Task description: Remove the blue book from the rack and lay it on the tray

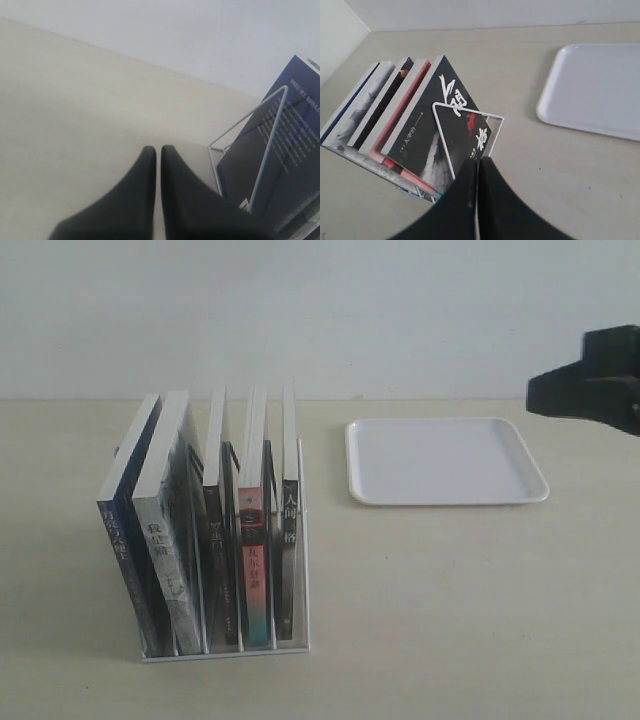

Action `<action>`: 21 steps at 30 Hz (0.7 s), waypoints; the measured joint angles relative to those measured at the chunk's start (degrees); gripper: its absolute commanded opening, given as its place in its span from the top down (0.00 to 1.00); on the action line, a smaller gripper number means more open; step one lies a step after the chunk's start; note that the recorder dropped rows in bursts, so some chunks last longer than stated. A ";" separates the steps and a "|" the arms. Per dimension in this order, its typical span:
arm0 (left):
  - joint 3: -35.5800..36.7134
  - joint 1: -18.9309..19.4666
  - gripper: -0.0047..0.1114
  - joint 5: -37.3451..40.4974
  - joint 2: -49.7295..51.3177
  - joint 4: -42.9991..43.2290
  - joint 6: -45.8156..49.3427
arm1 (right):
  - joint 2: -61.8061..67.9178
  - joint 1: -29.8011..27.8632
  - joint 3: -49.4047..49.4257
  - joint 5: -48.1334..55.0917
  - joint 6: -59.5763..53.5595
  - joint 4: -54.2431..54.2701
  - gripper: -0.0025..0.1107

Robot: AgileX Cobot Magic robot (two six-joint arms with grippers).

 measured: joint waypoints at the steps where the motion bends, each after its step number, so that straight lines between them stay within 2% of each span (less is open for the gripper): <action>1: 0.00 0.00 0.92 0.00 0.00 0.00 0.00 | 1.86 2.11 -1.27 -0.77 0.00 -0.96 0.98; 4: 0.00 0.00 0.92 0.00 0.00 0.00 0.00 | 7.08 8.79 -7.84 -2.44 6.03 -8.38 0.98; 7: 0.00 0.00 0.92 0.00 0.00 0.00 0.00 | 12.41 15.92 -16.12 -2.28 18.95 -22.20 0.98; 11: 0.00 0.00 0.92 0.00 0.00 0.00 0.00 | 20.59 24.99 -29.02 6.54 43.10 -46.00 0.98; 13: 0.00 0.00 0.92 0.00 0.00 0.00 0.00 | 24.55 27.70 -35.51 13.28 52.28 -53.83 0.98; 16: 0.00 0.00 0.92 0.00 0.00 0.00 0.00 | 31.83 29.88 -44.38 22.53 57.66 -57.09 0.98; 18: 0.00 0.00 0.92 0.00 0.00 0.00 0.00 | 36.07 30.25 -48.97 25.07 58.54 -55.02 0.96; 19: 0.00 0.00 0.92 0.00 0.00 0.00 0.00 | 37.27 30.34 -50.28 25.48 58.70 -53.95 0.93; 21: 0.00 0.00 0.92 0.00 0.00 0.00 0.00 | 40.58 30.34 -53.52 26.48 59.12 -50.37 0.80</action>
